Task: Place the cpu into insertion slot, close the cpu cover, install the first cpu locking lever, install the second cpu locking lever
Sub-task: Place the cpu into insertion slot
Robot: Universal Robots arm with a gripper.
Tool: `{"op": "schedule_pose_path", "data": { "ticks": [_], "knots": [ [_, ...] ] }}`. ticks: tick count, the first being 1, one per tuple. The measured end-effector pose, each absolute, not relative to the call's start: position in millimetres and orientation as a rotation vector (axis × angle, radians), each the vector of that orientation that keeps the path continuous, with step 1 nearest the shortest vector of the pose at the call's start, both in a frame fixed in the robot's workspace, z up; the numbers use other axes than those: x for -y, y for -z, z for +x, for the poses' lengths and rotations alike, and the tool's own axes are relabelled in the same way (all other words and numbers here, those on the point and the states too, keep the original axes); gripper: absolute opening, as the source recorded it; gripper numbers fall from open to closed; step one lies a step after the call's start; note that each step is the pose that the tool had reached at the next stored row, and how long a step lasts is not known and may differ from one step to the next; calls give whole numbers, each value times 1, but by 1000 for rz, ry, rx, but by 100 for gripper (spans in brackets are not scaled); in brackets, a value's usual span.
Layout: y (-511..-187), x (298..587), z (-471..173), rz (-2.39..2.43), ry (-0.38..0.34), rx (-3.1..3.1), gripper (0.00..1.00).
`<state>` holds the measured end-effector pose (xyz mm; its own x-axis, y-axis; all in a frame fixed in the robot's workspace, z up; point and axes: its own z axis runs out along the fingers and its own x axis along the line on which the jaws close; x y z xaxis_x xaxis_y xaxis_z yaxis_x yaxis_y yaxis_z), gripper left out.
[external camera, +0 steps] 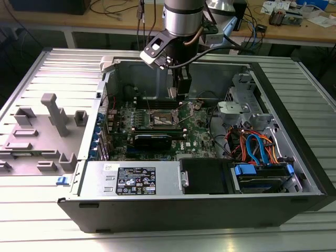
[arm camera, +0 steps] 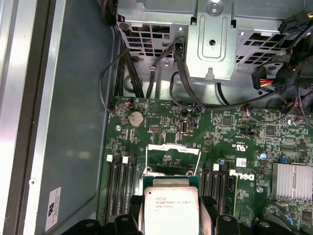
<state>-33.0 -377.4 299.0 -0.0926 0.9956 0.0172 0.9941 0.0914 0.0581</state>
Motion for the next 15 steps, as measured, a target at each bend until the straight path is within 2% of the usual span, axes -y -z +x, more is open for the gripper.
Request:
{"op": "schedule_pose_path", "data": {
  "ticks": [15],
  "knots": [
    [-284,381,-33,2098,-85,-2301,54]
  ]
}}
